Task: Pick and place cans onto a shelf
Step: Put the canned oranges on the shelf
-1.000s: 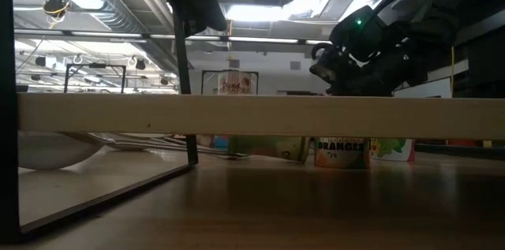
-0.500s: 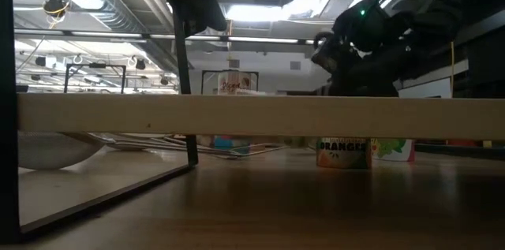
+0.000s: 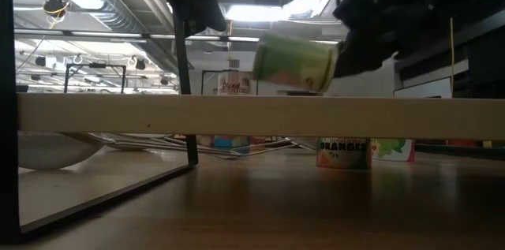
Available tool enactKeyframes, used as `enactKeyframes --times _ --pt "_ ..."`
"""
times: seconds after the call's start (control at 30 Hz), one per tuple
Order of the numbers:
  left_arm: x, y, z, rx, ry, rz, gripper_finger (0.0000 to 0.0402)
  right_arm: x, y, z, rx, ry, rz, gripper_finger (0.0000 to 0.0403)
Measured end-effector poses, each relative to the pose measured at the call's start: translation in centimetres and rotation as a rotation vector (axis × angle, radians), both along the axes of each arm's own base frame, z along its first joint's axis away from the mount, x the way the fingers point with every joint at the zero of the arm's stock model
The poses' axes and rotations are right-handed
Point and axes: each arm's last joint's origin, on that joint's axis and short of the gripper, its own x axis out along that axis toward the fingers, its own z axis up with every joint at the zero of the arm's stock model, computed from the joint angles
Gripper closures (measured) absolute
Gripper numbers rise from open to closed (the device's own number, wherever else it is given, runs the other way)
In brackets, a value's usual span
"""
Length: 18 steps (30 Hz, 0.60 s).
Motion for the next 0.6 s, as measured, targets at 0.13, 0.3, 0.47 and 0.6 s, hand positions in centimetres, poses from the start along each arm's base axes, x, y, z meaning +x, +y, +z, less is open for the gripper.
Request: enactKeyframes --times 0.13,0.3,0.47,0.6 --pt "0.0 0.0 0.0 0.001 0.002 0.001 0.0401 -1.7 0.2 2.7 0.005 0.050 -0.001 0.0403" --pt "0.0 0.1 0.0 0.011 0.003 0.011 0.0401 -2.9 0.7 7.7 0.004 0.187 0.006 0.0403" --pt "0.0 0.0 0.0 0.012 0.004 0.012 0.0401 -3.6 2.4 12.8 -0.004 0.320 0.071 0.0403" --pt "0.0 0.0 0.0 0.020 0.004 0.018 0.0401 -3.9 4.0 15.8 0.026 0.406 0.107 0.0403"
